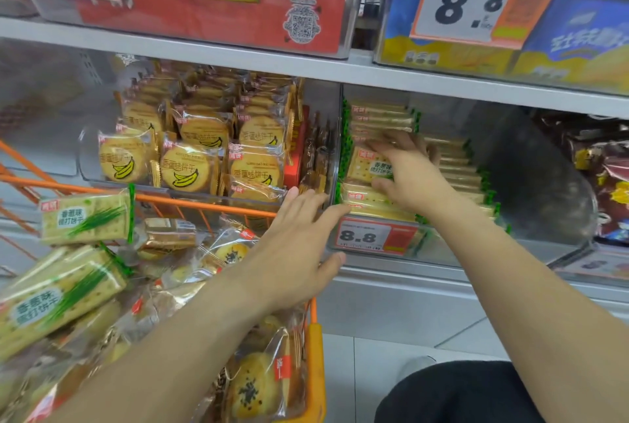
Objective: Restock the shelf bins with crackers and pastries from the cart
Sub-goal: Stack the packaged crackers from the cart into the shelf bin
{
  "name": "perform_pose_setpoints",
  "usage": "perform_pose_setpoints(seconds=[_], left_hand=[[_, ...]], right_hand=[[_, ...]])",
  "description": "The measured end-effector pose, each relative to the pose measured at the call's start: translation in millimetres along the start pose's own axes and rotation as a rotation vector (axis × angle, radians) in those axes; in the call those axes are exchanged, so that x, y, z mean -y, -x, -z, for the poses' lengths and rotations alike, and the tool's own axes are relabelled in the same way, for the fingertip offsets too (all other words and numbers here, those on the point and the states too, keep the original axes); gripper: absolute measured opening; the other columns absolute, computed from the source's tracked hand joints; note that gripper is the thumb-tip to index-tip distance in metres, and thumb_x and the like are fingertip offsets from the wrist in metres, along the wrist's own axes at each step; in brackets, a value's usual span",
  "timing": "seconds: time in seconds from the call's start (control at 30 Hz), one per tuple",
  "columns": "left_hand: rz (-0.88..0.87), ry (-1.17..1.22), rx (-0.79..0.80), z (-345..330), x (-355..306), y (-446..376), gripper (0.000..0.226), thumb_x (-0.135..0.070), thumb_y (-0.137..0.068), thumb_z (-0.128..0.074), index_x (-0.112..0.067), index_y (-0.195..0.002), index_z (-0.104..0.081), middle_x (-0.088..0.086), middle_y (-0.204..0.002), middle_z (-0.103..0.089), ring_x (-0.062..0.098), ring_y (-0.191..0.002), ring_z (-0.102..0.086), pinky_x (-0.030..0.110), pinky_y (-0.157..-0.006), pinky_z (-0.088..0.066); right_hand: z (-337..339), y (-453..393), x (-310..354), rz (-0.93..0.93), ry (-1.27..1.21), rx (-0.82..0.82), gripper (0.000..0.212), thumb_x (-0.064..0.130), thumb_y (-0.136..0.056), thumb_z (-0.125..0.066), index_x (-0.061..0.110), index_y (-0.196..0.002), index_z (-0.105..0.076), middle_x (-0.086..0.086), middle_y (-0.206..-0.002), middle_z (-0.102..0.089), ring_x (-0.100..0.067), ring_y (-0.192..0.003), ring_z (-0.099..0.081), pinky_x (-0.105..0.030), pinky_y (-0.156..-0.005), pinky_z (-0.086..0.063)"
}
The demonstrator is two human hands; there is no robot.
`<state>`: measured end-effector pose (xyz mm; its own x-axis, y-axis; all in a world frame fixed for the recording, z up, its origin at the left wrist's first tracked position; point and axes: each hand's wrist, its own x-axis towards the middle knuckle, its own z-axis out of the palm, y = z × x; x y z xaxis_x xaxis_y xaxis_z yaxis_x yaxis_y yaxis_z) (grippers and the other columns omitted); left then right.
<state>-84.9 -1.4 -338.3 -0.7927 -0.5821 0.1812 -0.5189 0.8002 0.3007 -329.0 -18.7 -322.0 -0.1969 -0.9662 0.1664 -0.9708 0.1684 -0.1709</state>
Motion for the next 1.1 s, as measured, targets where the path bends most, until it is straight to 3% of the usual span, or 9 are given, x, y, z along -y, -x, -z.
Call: perform_pose_setpoints(seconds=[0.27,0.33,0.4,0.5,0.63,0.77,0.87,0.97,1.1], left_hand=[[-0.022,-0.002,-0.04,1,-2,3,0.064,-0.042,-0.098,-0.049,-0.021,-0.153,-0.025,0.005,-0.149,-0.028,0.023,-0.146,-0.012,0.04,-0.124,0.002],[-0.034,0.069,-0.131,8,-7,6,0.058,-0.037,-0.097,-0.052,-0.017,-0.149,-0.033,0.003,-0.149,-0.029,0.02,-0.146,-0.013,0.032,-0.123,-0.008],[-0.04,0.13,-0.262,22,-10,9,0.045,-0.027,-0.094,-0.056,-0.014,-0.137,-0.048,0.001,-0.14,-0.04,0.018,-0.138,-0.029,0.024,-0.115,-0.021],[0.043,0.183,-0.394,53,-5,17,0.025,-0.01,-0.088,-0.056,-0.015,-0.112,-0.06,-0.002,-0.117,-0.053,0.015,-0.113,-0.05,0.027,-0.096,-0.04],[0.279,0.171,-0.345,98,16,40,0.021,-0.005,-0.084,-0.054,-0.022,-0.088,-0.066,-0.011,-0.083,-0.064,0.01,-0.076,-0.061,0.033,-0.07,-0.051],[0.524,0.019,-0.162,127,54,80,0.017,-0.01,-0.085,-0.057,-0.024,-0.08,-0.064,-0.011,-0.067,-0.061,0.002,-0.067,-0.055,0.023,-0.057,-0.039],[0.689,-0.138,0.067,136,93,114,0.004,-0.022,-0.085,-0.06,-0.025,-0.088,-0.06,-0.006,-0.083,-0.065,0.017,-0.08,-0.061,0.03,-0.068,-0.047],[0.765,-0.251,0.304,139,118,143,0.019,-0.036,-0.089,-0.062,-0.028,-0.102,-0.053,-0.002,-0.103,-0.063,0.022,-0.096,-0.057,0.032,-0.084,-0.048],[0.778,-0.249,0.41,135,128,162,0.032,-0.042,-0.086,-0.068,-0.027,-0.108,-0.05,-0.002,-0.108,-0.059,0.019,-0.094,-0.054,0.029,-0.082,-0.047]], right_hand=[[-2,4,-6,0.004,-0.027,0.088,0.054,0.051,-0.104,-0.034,0.052,-0.155,-0.016,0.011,-0.169,-0.001,-0.025,-0.154,0.017,-0.064,-0.117,0.015],[0,4,-3,0.01,-0.048,-0.006,0.053,0.051,-0.104,-0.03,0.045,-0.156,-0.023,0.007,-0.169,-0.008,-0.028,-0.155,0.009,-0.066,-0.116,0.009],[9,4,5,0.013,-0.154,-0.171,0.051,0.044,-0.1,-0.037,0.029,-0.147,-0.046,-0.004,-0.159,-0.034,-0.032,-0.15,-0.019,-0.06,-0.117,-0.012],[27,8,27,0.13,-0.344,-0.425,0.026,0.024,-0.1,-0.052,0.01,-0.108,-0.072,-0.008,-0.102,-0.067,-0.031,-0.099,-0.063,-0.037,-0.088,-0.045],[37,22,79,0.311,-0.475,-0.479,0.023,0.021,-0.098,-0.058,0.011,-0.083,-0.071,0.006,-0.065,-0.061,-0.008,-0.058,-0.054,-0.026,-0.059,-0.043],[33,35,133,0.535,-0.555,-0.344,0.023,0.017,-0.095,-0.063,0.011,-0.074,-0.07,0.007,-0.059,-0.061,-0.008,-0.053,-0.054,-0.016,-0.054,-0.038],[22,38,167,0.637,-0.55,-0.213,0.018,0.016,-0.093,-0.066,0.011,-0.076,-0.071,0.005,-0.064,-0.064,-0.01,-0.058,-0.056,-0.023,-0.057,-0.045],[14,35,200,0.697,-0.506,-0.013,0.012,0.023,-0.093,-0.065,0.013,-0.095,-0.073,0.004,-0.084,-0.068,-0.012,-0.075,-0.06,-0.034,-0.071,-0.051],[3,29,236,0.661,-0.31,0.335,0.046,0.042,-0.096,-0.063,0.022,-0.136,-0.054,0.0,-0.123,-0.05,-0.013,-0.11,-0.048,-0.026,-0.09,-0.038]])
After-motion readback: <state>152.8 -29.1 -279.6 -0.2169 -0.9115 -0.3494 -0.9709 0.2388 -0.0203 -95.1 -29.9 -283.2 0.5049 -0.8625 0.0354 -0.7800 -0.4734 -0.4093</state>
